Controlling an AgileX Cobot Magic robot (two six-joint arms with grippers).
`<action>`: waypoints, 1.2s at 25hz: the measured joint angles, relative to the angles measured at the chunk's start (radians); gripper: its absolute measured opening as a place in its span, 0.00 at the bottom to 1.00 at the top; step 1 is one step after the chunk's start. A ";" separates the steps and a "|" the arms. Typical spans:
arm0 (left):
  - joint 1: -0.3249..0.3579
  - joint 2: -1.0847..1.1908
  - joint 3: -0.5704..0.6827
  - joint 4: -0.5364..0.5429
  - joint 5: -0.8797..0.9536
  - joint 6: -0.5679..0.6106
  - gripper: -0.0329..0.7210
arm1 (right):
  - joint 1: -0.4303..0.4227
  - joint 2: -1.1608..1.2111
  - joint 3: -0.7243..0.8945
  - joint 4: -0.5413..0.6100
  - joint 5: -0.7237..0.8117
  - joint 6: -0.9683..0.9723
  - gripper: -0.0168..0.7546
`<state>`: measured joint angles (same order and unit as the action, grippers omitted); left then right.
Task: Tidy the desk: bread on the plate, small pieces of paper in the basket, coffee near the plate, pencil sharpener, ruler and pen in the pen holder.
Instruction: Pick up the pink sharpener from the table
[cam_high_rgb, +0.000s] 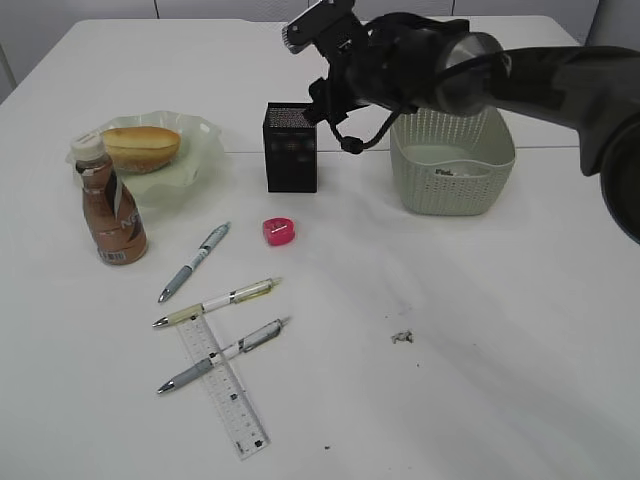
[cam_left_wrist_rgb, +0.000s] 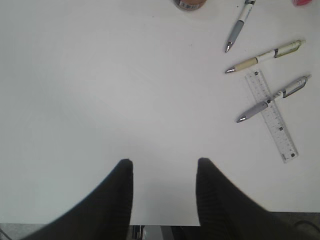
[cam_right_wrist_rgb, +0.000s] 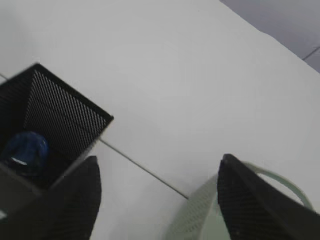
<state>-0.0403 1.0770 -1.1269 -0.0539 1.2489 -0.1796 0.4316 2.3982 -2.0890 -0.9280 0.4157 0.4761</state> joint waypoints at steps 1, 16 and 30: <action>0.000 0.000 0.000 0.000 0.000 0.000 0.45 | 0.006 -0.005 0.000 0.015 0.038 -0.040 0.71; 0.000 0.000 0.000 0.000 0.000 0.002 0.45 | 0.128 -0.120 0.000 0.331 0.583 -0.325 0.64; 0.000 0.000 0.000 -0.043 0.000 0.033 0.45 | 0.130 -0.359 -0.003 0.737 0.827 -0.347 0.64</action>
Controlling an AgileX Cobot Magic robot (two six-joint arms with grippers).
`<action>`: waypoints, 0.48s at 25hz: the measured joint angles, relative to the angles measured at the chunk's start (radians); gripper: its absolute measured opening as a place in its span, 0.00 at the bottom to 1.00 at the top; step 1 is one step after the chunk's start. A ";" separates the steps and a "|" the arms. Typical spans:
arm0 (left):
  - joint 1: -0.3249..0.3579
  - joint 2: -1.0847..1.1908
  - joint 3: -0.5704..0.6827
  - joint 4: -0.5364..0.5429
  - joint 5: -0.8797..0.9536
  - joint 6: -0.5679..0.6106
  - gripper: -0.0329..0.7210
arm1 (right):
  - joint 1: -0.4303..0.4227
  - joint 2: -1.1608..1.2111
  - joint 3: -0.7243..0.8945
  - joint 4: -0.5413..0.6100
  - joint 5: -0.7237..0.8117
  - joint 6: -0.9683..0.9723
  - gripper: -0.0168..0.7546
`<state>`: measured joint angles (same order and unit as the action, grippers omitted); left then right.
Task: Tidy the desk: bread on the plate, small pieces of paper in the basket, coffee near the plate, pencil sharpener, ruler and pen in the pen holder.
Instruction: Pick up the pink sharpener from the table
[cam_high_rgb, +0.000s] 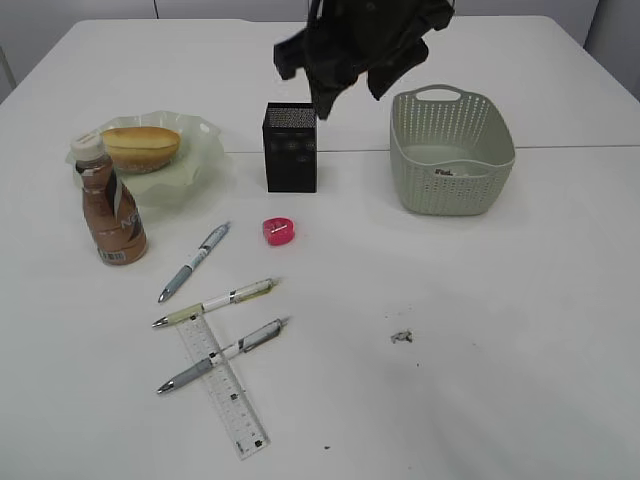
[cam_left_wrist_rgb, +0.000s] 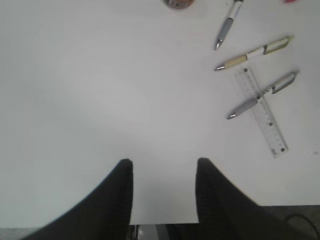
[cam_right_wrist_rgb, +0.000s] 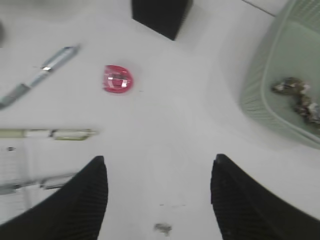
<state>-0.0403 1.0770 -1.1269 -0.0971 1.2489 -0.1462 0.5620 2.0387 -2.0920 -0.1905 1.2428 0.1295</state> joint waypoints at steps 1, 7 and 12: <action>0.000 0.000 0.000 -0.017 0.000 0.008 0.45 | 0.000 -0.016 0.000 0.041 0.002 -0.002 0.64; 0.000 0.000 0.000 -0.075 0.000 0.055 0.45 | 0.000 -0.101 0.000 0.234 0.006 0.014 0.63; 0.000 0.000 0.000 -0.115 0.000 0.092 0.45 | 0.000 -0.158 0.000 0.273 0.010 0.091 0.62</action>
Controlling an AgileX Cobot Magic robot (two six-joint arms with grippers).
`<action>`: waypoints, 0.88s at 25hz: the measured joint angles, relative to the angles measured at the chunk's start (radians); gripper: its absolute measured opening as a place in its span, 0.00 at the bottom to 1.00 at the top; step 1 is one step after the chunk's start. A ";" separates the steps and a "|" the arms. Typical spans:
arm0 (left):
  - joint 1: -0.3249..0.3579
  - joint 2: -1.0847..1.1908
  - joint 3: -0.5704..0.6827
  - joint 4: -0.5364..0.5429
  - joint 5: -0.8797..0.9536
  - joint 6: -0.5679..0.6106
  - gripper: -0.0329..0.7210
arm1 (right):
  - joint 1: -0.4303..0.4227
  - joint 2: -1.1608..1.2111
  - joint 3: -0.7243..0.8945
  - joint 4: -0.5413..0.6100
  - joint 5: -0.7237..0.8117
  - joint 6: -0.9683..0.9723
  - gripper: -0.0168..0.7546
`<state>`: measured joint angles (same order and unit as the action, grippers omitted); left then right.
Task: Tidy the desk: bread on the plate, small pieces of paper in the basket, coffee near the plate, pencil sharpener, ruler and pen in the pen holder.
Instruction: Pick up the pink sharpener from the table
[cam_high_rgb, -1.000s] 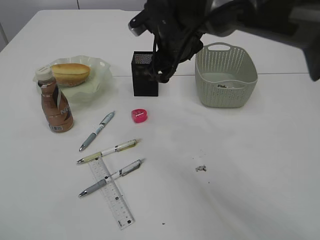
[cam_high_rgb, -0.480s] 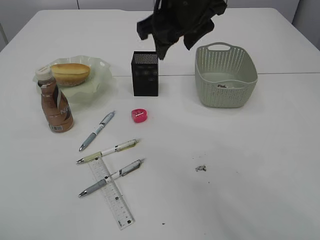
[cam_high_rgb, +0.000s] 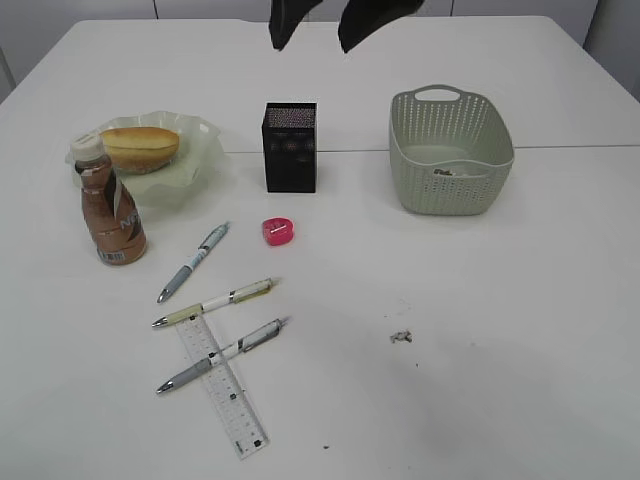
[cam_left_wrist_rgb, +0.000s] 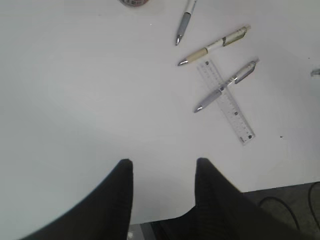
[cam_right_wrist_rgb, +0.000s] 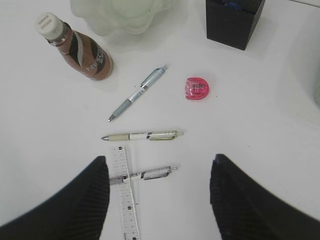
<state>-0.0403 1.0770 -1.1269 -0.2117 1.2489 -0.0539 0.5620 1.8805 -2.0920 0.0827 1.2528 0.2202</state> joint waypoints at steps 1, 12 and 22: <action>0.000 0.000 0.000 -0.009 0.000 0.002 0.45 | 0.000 -0.013 0.000 0.004 0.002 0.016 0.62; 0.000 0.011 -0.072 -0.085 0.002 0.006 0.45 | 0.000 -0.216 0.306 -0.018 0.002 0.051 0.62; -0.176 0.178 -0.286 -0.108 0.005 0.006 0.45 | 0.000 -0.434 0.715 -0.030 0.000 0.051 0.62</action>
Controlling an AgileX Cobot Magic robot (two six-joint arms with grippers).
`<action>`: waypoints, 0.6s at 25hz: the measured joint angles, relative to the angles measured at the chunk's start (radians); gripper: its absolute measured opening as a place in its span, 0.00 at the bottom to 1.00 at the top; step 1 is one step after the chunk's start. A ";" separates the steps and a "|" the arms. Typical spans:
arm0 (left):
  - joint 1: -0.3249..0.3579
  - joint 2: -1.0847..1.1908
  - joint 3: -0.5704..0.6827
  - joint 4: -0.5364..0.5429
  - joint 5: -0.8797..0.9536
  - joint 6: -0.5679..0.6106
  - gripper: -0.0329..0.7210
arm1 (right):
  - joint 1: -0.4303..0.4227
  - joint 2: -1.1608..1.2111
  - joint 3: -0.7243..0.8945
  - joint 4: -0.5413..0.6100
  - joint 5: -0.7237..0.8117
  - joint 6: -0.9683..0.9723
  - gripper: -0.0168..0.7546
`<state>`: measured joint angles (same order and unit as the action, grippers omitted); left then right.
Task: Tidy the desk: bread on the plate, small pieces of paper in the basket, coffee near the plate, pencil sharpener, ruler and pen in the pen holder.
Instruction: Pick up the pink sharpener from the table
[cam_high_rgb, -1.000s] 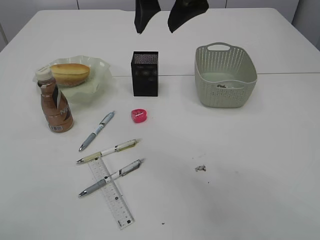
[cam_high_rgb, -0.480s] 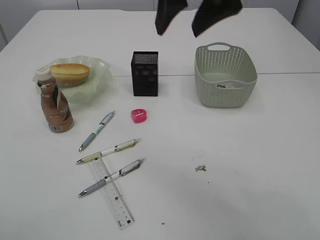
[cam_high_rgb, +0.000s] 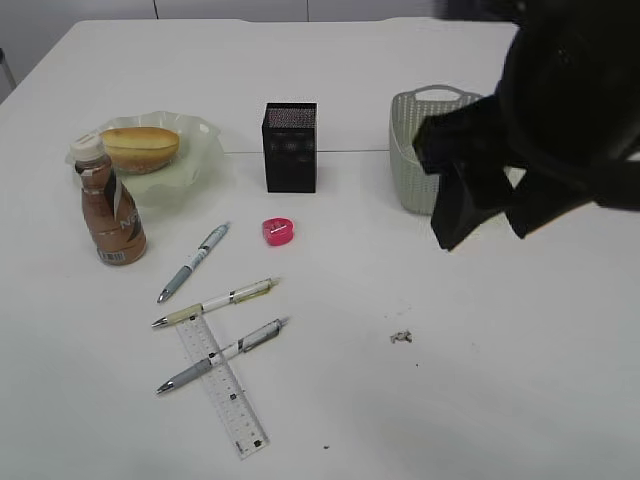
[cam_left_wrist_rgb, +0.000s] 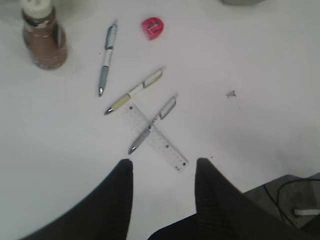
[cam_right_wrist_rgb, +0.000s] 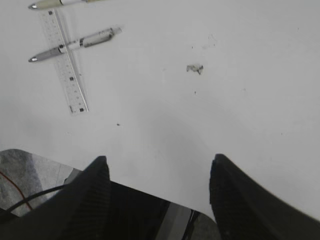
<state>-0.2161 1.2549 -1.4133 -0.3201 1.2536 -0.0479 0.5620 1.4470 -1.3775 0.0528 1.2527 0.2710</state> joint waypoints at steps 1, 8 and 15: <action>-0.025 0.030 -0.021 0.000 0.000 0.000 0.45 | 0.000 -0.012 0.026 0.003 0.000 0.000 0.62; -0.111 0.261 -0.211 0.014 0.000 0.012 0.45 | 0.000 -0.055 0.081 0.014 -0.004 0.001 0.62; -0.112 0.468 -0.364 0.065 0.000 0.030 0.45 | 0.000 -0.057 0.083 0.014 -0.006 0.001 0.62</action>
<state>-0.3277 1.7228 -1.7772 -0.2553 1.2536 -0.0174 0.5620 1.3904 -1.2943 0.0670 1.2470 0.2717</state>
